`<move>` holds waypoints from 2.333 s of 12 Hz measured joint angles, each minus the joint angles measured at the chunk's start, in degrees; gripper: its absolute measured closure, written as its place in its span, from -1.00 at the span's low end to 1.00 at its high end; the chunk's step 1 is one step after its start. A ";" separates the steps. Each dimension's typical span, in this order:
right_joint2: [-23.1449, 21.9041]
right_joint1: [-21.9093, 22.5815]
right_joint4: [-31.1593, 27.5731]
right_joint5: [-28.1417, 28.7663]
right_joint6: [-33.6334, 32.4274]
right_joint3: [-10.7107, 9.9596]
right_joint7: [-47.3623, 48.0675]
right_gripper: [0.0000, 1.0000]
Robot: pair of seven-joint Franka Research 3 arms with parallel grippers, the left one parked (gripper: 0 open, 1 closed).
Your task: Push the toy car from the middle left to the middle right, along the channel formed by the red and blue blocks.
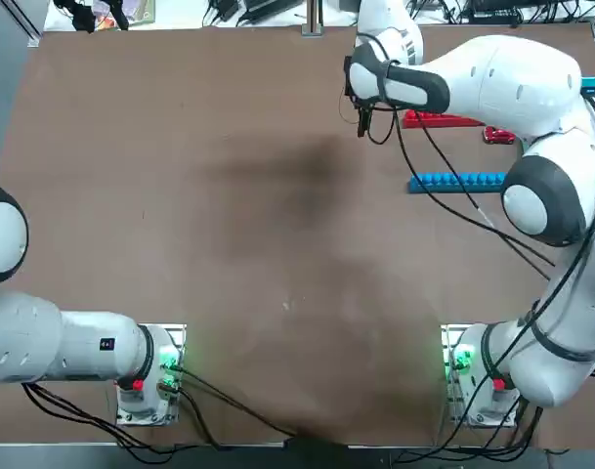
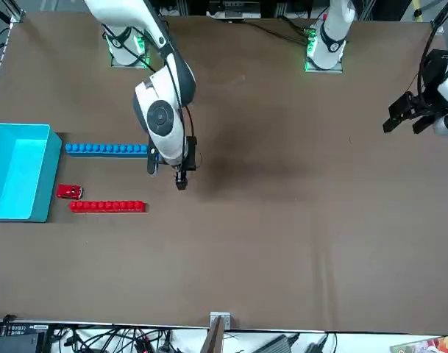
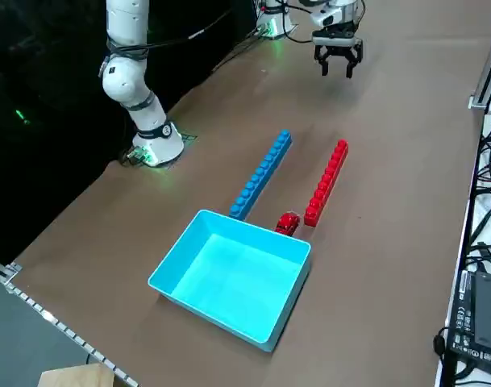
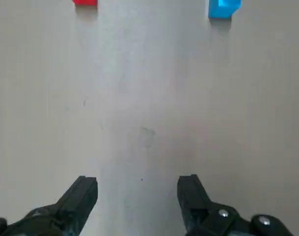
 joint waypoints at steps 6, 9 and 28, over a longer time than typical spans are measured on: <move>-6.37 -2.41 1.09 -0.24 -5.97 -0.23 -15.08 -1.00; -11.08 -5.96 1.22 -0.26 -11.64 -0.32 -30.52 -1.00; -26.95 -26.26 0.69 -0.35 -21.95 -0.51 -109.85 -1.00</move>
